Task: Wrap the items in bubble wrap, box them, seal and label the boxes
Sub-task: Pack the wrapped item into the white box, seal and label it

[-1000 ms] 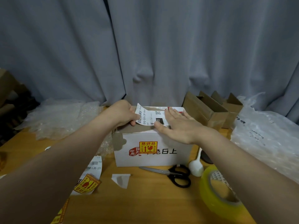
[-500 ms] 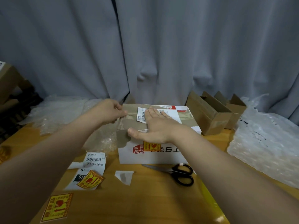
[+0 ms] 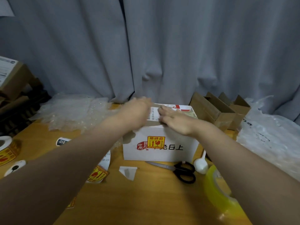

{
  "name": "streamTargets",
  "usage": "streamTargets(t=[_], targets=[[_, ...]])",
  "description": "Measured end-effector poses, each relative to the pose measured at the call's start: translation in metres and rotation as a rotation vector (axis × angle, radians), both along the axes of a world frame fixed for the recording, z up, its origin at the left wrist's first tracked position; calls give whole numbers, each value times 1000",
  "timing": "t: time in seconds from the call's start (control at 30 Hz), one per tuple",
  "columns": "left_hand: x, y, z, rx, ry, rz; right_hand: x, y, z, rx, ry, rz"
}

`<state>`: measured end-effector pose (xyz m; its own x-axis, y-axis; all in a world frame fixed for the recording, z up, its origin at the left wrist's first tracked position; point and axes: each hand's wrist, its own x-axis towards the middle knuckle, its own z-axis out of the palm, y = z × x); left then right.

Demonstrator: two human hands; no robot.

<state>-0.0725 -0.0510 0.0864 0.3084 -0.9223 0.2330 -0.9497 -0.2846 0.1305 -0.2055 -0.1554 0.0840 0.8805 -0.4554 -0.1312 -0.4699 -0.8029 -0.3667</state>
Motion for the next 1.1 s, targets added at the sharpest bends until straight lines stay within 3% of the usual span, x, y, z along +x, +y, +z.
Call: streamTargets(t=[0.1,0.27,0.43,0.6,0.83,0.93,1.1], targets=[[-26,-13,-5,225,213,-81,-3,-5,-7,-94,72,-25],[-8,-1,-1,450,60,36,-17,-10,-12,-243,130,-95],[-3,9,-2,470,-98,78,-25,-7,-7,-293,170,-159],[-35,7,-6,335,98,-94,-23,8,-7,-282,97,-39],[2,40,-13,298,94,125,-60,-8,-13,-303,68,-48],[-6,23,-18,98,106,95,-55,-22,-17,-298,15,-128],[10,-7,-9,-299,392,165,-48,-64,-19,-393,59,-334]])
